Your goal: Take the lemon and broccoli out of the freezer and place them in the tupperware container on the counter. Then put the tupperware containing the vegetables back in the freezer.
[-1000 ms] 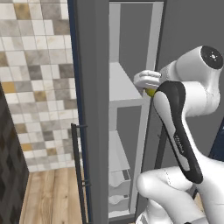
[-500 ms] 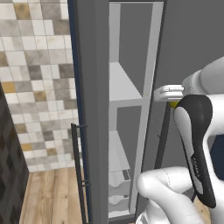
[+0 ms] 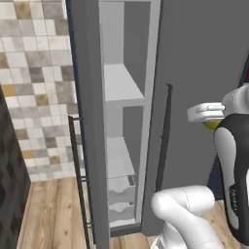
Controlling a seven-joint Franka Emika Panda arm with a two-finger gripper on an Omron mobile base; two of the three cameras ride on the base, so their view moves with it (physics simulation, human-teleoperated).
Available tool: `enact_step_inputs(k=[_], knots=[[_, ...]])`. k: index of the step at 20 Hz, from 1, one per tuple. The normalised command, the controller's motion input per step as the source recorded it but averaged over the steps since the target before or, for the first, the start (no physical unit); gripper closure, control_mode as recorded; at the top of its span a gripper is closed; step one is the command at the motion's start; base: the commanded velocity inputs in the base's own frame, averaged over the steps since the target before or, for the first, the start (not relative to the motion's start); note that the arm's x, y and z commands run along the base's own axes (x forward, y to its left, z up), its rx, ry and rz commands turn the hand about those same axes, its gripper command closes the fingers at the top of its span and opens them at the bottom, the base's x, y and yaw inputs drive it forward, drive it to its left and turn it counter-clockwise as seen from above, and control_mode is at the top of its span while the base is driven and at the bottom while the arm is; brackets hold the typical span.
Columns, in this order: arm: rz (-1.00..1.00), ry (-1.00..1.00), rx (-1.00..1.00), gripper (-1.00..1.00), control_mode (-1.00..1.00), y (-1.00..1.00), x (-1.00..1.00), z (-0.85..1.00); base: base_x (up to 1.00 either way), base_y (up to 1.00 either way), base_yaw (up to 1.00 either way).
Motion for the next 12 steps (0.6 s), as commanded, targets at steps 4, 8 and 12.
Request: enact_step_inputs(k=[4,8,12], knots=[[0.00,0.00,0.00,1.00,1.00,0.00,0.00,0.00,-0.68,-0.94,-0.06],[0.00,0.00,0.00,1.00,1.00,0.00,0.00,0.00,-0.12,-1.00,-0.02],[0.00,0.00,0.00,1.00,1.00,0.00,0.00,0.00,0.00,-1.00,0.00]])
